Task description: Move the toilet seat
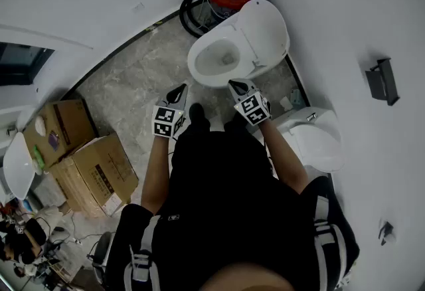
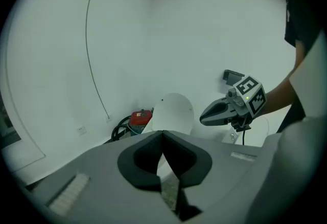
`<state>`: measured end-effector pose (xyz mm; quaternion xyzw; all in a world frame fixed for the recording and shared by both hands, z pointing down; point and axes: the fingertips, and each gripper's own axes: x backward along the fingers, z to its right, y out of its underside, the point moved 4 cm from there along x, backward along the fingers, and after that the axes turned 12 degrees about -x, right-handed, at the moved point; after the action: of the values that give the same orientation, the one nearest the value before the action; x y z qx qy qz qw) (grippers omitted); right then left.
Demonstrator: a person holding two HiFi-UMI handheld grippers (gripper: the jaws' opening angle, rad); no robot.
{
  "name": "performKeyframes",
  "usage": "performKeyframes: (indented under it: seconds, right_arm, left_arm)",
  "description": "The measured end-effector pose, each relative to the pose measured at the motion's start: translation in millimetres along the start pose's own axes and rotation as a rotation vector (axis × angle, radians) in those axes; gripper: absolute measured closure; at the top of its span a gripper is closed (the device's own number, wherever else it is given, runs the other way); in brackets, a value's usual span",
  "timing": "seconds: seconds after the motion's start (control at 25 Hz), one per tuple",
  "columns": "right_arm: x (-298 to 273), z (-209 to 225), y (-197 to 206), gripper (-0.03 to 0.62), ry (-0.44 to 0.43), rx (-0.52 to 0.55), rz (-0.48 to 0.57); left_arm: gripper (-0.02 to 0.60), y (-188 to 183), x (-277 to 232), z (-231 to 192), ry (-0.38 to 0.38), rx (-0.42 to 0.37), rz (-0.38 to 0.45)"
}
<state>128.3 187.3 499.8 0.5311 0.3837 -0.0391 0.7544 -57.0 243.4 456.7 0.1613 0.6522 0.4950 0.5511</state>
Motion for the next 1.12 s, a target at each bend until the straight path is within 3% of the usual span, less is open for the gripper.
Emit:
performKeyframes:
  seconds: [0.4, 0.72, 1.12]
  right_arm:
    - [-9.8, -26.6, -8.3, 0.591, 0.059, -0.031, -0.013]
    - [-27.3, -55.8, -15.0, 0.591, 0.118, -0.080, 0.011]
    - [-35.3, -70.9, -23.0, 0.549, 0.148, -0.101, 0.020]
  left_arm:
    - [0.584, 21.8, 17.5, -34.8, 0.067, -0.050, 0.033]
    - [0.584, 53.1, 33.2, -67.2, 0.093, -0.044, 0.039]
    - [0.557, 51.4, 35.3, -79.3, 0.141, -0.056, 0.076]
